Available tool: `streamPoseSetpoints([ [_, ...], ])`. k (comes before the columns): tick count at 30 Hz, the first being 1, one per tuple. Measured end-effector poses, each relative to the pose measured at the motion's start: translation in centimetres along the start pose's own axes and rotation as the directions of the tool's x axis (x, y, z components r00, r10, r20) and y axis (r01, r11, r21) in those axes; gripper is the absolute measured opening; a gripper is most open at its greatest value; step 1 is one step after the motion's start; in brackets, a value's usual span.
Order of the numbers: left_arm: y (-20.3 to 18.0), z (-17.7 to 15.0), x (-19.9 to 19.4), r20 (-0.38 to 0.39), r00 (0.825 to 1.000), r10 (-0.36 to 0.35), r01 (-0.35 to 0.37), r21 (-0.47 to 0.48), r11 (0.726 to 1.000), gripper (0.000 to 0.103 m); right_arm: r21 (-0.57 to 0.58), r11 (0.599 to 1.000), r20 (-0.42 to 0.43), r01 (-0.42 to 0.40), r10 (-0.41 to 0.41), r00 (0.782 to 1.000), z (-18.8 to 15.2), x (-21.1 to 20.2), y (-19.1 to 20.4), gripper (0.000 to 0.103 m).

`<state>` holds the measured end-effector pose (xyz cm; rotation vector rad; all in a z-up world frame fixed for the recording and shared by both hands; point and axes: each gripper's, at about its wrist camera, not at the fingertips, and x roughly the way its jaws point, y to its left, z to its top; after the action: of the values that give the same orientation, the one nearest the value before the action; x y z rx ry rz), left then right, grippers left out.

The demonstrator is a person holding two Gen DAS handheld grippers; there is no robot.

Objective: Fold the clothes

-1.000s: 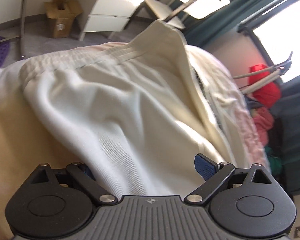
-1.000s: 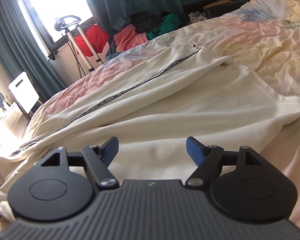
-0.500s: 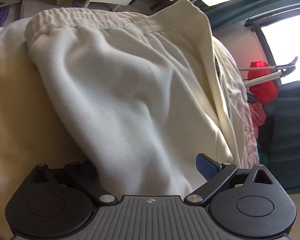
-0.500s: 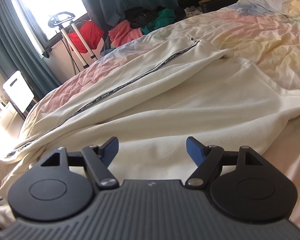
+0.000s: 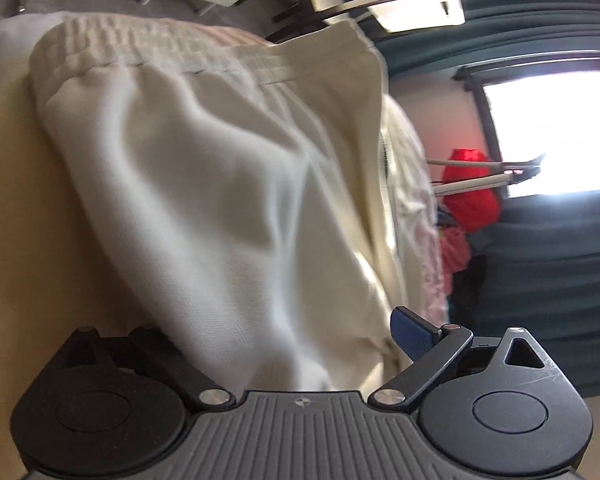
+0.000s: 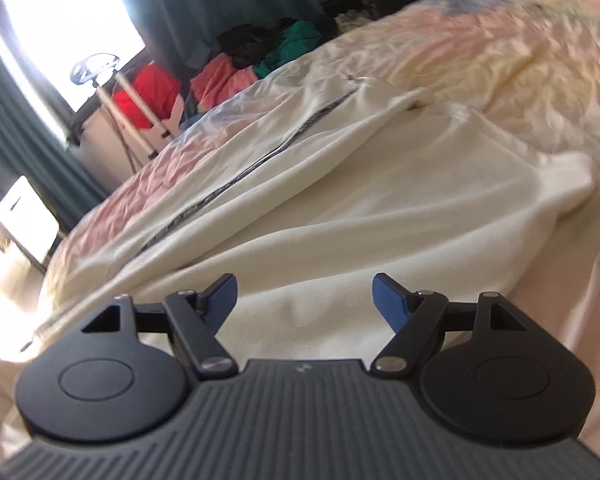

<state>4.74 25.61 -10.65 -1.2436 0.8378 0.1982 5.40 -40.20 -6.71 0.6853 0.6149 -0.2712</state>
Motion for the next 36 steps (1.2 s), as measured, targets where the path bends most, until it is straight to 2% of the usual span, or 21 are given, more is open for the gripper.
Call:
streamPoseSetpoints([
  [1, 0.4, 0.1, 0.2, -0.007, 1.000, 0.013, -0.013, -0.019, 1.000, 0.092, 0.050, 0.999, 0.006, -0.009, 0.009, 1.000, 0.5, -0.4, -0.9, 0.076],
  [4, 1.0, 0.4, -0.3, 0.001, 1.000, -0.015, 0.015, -0.053, 0.999, 0.092, 0.191, 0.981, 0.072, -0.033, 0.019, 0.997, 2.1, -2.4, -3.8, 0.077],
  [7, 1.5, 0.3, -0.6, -0.013, 1.000, -0.027, 0.026, -0.078, 0.997, 0.093, 0.344, 0.937, 0.105, -0.058, 0.023, 0.994, 3.1, -3.6, -7.0, 0.078],
  [11, 2.1, 0.4, -1.0, -0.023, 1.000, -0.021, 0.018, -0.120, 0.993, 0.087, 0.537, 0.843, 0.059, -0.035, 0.004, 0.998, 2.8, -3.3, -11.2, 0.078],
  [13, 2.5, 0.5, -1.5, 0.009, 1.000, -0.007, 0.008, -0.136, 0.991, 0.083, 0.614, 0.789, 0.023, -0.026, 0.016, 1.000, 2.2, -2.6, -12.7, 0.077],
  [16, 3.2, 0.6, -2.1, 0.042, 0.999, -0.015, 0.022, -0.168, 0.986, 0.080, 0.659, 0.752, -0.017, 0.027, -0.021, 1.000, 1.9, -1.9, -13.7, 0.077],
  [21, 4.7, 1.1, -2.6, 0.091, 0.994, -0.065, 0.084, -0.235, 0.968, 0.076, 0.663, 0.746, -0.023, 0.063, -0.063, 0.998, 3.2, -0.5, -15.0, 0.077],
  [23, 5.2, 1.4, -2.3, 0.107, 0.990, -0.097, 0.122, -0.265, 0.957, 0.075, 0.664, 0.741, -0.046, 0.100, -0.093, 0.995, 4.2, 1.1, -15.6, 0.072],
  [25, 5.1, 1.9, -1.7, 0.096, 0.990, -0.106, 0.127, -0.247, 0.961, 0.075, 0.650, 0.745, -0.070, 0.151, -0.139, 0.988, 5.0, 2.5, -16.0, 0.067],
  [27, 4.9, 2.3, -1.2, 0.084, 0.990, -0.114, 0.130, -0.226, 0.965, 0.071, 0.612, 0.770, -0.067, 0.182, -0.180, 0.981, 5.6, 3.3, -15.9, 0.021],
  [28, 4.4, 2.2, -0.5, 0.076, 0.992, -0.098, 0.111, -0.196, 0.974, 0.066, 0.602, 0.776, -0.059, 0.187, -0.191, 0.980, 5.8, 3.5, -15.8, 0.016],
  [30, 3.9, 2.0, -0.1, 0.045, 0.996, -0.078, 0.084, -0.156, 0.984, 0.055, 0.615, 0.775, -0.013, 0.146, -0.175, 0.984, 5.8, 3.2, -15.7, 0.007],
  [31, 3.7, 1.9, 0.1, 0.041, 0.996, -0.077, 0.082, -0.159, 0.984, 0.044, 0.614, 0.780, 0.018, 0.125, -0.172, 0.985, 5.9, 2.8, -15.5, 0.007],
  [33, 3.8, 2.1, -0.1, 0.054, 0.995, -0.079, 0.087, -0.165, 0.982, 0.034, 0.596, 0.798, 0.083, 0.087, -0.169, 0.982, 6.3, 2.0, -15.0, 0.006],
  [34, 3.9, 2.1, -0.2, 0.061, 0.994, -0.088, 0.097, -0.166, 0.981, 0.026, 0.586, 0.807, 0.115, 0.069, -0.167, 0.979, 6.5, 1.6, -14.7, 0.006],
  [36, 4.0, 2.1, -0.4, 0.069, 0.992, -0.104, 0.115, -0.167, 0.979, 0.020, 0.564, 0.825, 0.173, 0.039, -0.164, 0.971, 6.8, 0.7, -14.2, 0.006],
])
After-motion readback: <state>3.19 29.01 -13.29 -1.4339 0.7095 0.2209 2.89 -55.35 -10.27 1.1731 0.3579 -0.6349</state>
